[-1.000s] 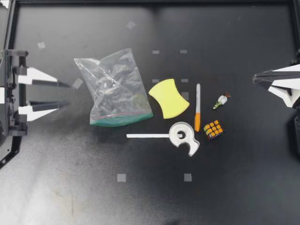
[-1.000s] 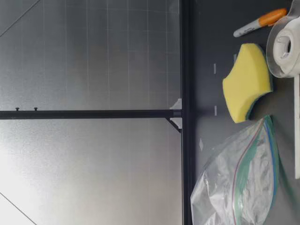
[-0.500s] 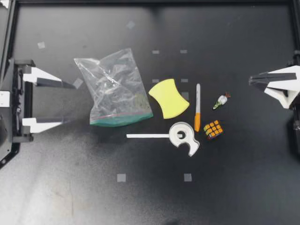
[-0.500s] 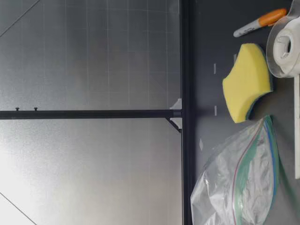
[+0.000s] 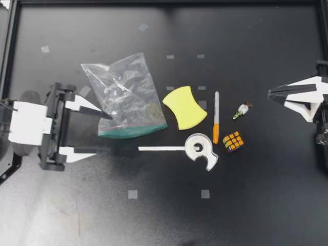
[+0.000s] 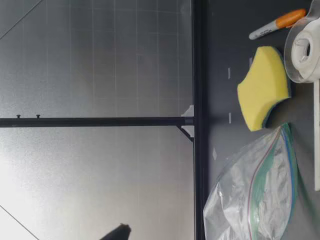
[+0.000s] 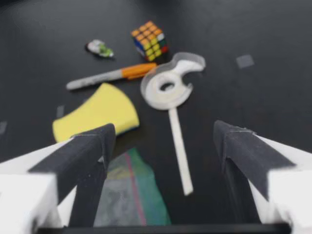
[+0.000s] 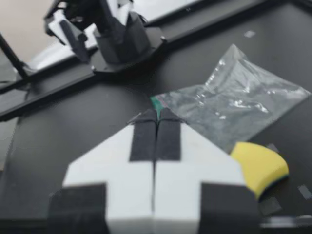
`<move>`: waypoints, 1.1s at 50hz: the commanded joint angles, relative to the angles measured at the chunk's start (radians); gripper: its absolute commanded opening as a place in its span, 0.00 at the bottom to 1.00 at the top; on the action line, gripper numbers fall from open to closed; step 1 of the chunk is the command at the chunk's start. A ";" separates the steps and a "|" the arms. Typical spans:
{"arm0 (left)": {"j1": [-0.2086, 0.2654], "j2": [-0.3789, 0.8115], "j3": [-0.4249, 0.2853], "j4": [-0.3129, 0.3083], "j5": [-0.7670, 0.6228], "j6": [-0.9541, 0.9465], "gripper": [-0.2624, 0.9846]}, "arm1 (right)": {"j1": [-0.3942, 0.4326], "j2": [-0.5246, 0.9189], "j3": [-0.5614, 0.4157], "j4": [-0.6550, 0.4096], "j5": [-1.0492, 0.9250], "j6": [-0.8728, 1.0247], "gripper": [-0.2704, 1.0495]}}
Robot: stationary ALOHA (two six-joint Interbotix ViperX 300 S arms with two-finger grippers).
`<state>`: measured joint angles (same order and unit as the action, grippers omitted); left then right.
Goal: Pick up the fork and place it on the plate.
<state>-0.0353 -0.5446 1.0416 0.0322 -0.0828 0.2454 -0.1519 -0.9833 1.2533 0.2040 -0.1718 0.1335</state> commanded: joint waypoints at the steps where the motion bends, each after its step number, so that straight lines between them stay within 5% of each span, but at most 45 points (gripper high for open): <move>1: -0.017 0.000 -0.018 0.000 -0.071 -0.005 0.74 | -0.021 0.002 -0.029 0.002 0.015 0.000 0.07; 7: -0.040 0.031 -0.002 -0.008 -0.166 -0.014 0.74 | -0.037 0.005 -0.029 0.002 0.074 -0.002 0.07; 19: -0.043 0.172 -0.121 -0.006 0.135 -0.020 0.74 | -0.038 -0.011 -0.029 -0.002 0.087 -0.003 0.07; 38: -0.043 0.319 -0.164 0.003 0.199 -0.020 0.74 | -0.043 -0.020 -0.029 -0.005 0.150 -0.006 0.07; 55: -0.031 0.345 -0.209 0.118 0.327 -0.023 0.74 | -0.061 -0.020 -0.031 -0.012 0.166 -0.011 0.07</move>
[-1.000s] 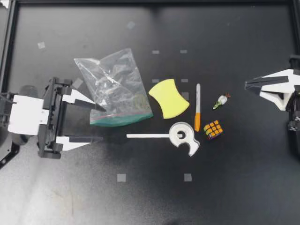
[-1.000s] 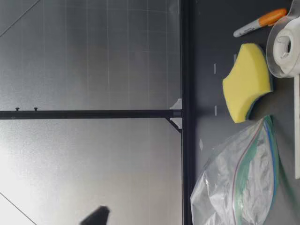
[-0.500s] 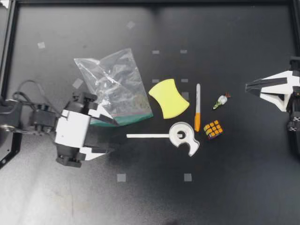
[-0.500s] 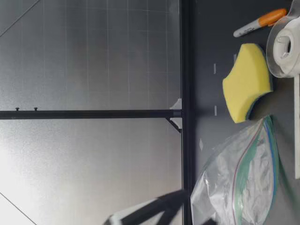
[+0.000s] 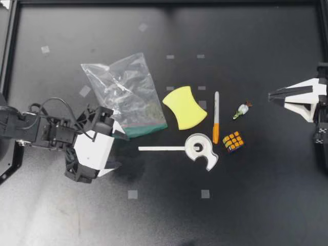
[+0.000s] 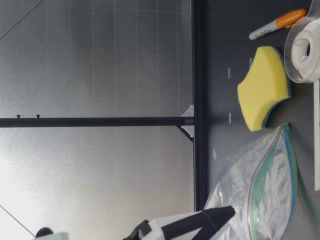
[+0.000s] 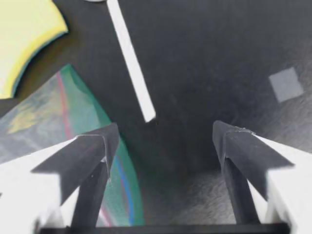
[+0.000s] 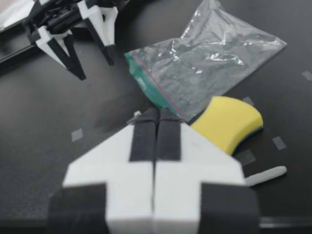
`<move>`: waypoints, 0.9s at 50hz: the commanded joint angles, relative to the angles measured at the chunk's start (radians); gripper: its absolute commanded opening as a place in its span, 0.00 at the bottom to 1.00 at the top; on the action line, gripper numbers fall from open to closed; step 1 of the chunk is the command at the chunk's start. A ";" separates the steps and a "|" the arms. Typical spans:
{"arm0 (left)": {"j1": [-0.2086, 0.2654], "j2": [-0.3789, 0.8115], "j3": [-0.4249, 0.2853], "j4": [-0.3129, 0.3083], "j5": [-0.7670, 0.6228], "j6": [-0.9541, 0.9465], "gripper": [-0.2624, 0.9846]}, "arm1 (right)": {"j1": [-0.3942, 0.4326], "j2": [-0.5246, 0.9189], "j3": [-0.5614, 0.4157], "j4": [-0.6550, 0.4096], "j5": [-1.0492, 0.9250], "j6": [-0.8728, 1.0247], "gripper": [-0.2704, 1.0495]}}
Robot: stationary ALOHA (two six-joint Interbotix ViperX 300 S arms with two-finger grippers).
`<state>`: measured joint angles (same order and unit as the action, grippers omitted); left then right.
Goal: Pick up the fork and place it on the plate.
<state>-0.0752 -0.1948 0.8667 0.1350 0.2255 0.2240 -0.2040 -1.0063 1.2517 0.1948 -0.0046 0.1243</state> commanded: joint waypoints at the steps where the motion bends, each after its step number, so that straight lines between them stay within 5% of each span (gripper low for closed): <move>1: 0.009 -0.002 -0.038 0.020 0.026 -0.002 0.74 | -0.009 0.003 -0.029 -0.005 0.000 -0.002 0.07; 19: 0.034 0.103 -0.127 0.121 0.190 -0.061 0.74 | -0.011 0.002 -0.035 -0.040 0.038 -0.002 0.07; 37: 0.034 0.137 -0.153 0.419 0.328 -0.422 0.72 | -0.012 0.002 -0.052 -0.101 0.057 -0.002 0.07; 45: 0.034 0.164 -0.158 0.440 0.336 -0.491 0.68 | -0.012 0.002 -0.054 -0.104 0.061 -0.002 0.07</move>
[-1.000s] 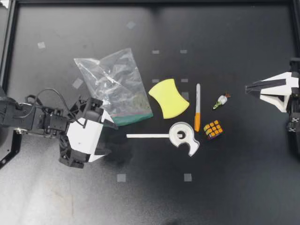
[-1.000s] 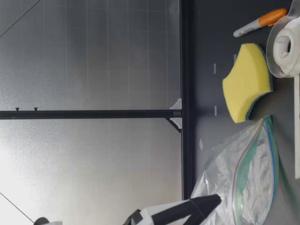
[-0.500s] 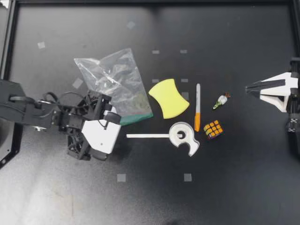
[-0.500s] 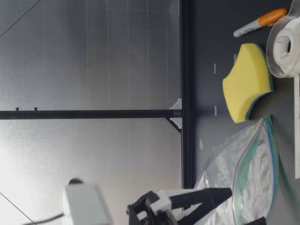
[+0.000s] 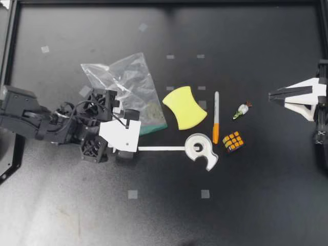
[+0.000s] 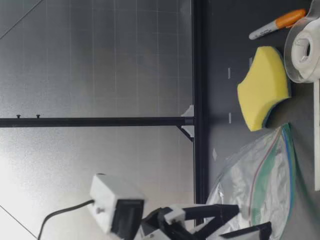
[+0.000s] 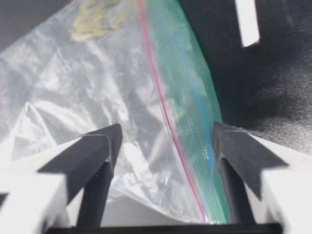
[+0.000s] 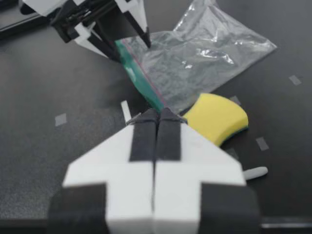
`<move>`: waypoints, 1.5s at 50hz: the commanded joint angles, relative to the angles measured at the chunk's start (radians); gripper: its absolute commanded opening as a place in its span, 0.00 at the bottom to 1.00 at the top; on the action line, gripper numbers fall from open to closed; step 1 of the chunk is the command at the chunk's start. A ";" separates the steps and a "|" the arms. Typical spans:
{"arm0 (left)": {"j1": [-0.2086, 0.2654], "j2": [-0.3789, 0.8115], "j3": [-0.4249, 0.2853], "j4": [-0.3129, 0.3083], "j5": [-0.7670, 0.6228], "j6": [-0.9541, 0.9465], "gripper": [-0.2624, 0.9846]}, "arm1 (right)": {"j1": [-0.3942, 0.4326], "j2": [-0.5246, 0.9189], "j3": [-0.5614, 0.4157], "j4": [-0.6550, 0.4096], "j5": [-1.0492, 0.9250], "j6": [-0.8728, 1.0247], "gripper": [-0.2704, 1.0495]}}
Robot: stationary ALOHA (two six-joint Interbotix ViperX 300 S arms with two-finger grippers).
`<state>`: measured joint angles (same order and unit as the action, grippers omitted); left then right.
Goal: Pick up the fork and place it on the plate.
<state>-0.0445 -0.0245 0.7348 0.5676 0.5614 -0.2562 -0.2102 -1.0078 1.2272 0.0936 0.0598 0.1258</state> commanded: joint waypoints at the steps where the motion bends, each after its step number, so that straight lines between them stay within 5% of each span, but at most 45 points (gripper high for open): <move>1: 0.003 -0.003 -0.028 0.008 -0.002 -0.012 0.67 | -0.006 0.003 -0.029 -0.003 -0.003 -0.003 0.07; 28: -0.006 0.014 -0.112 0.003 0.104 -0.018 0.27 | -0.006 0.008 -0.020 -0.003 0.021 0.000 0.07; 51: -0.006 -0.020 -0.199 0.029 0.255 -0.176 0.26 | -0.006 0.020 -0.005 0.014 0.026 0.094 0.07; 65: -0.006 -0.101 -0.175 0.084 0.239 -0.264 0.26 | 0.012 0.060 -0.011 0.018 0.017 0.236 0.08; 75: -0.009 -0.117 -0.173 0.084 0.193 -0.265 0.26 | 0.080 0.055 -0.015 0.017 -0.037 0.250 0.21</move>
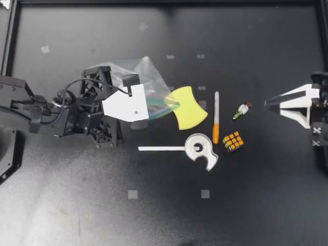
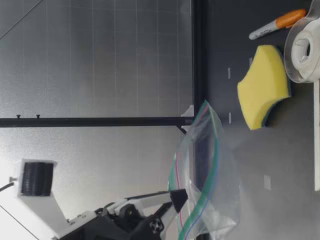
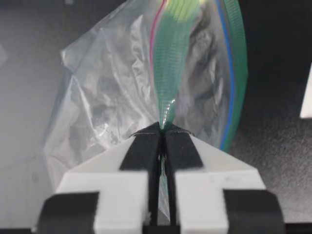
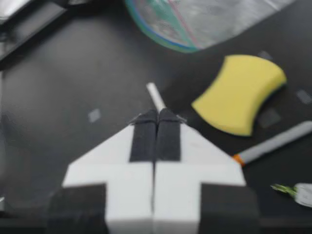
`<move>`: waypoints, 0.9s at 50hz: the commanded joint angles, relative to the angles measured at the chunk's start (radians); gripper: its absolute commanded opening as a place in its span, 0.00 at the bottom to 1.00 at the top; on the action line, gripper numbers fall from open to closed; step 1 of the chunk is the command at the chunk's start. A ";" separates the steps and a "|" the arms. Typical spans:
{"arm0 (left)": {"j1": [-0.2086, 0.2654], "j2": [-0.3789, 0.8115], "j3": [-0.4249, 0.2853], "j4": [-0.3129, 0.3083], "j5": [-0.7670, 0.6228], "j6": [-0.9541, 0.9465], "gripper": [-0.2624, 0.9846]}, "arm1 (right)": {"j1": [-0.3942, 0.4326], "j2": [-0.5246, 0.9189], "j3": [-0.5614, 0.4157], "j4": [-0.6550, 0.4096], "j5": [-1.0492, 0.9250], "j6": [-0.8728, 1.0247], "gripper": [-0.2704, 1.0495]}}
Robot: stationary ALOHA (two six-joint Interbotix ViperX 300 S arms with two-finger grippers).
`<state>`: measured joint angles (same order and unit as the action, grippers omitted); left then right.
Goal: Pick up the fork and place it on the plate.
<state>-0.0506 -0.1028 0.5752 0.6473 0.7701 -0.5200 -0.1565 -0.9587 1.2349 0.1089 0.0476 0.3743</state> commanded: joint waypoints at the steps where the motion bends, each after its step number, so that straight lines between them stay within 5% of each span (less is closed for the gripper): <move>1: -0.003 -0.043 -0.014 0.003 -0.018 -0.002 0.26 | 0.029 0.008 -0.023 0.002 -0.029 0.002 0.22; 15: -0.003 -0.109 0.028 -0.002 -0.063 -0.048 0.26 | 0.037 -0.006 -0.012 0.002 -0.064 0.003 0.47; 45: -0.009 -0.170 0.086 -0.002 -0.144 -0.069 0.26 | 0.035 0.026 0.025 0.002 -0.132 0.057 0.53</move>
<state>-0.0568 -0.2470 0.6688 0.6427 0.6427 -0.5875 -0.1258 -0.9603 1.2839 0.1120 -0.0936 0.4295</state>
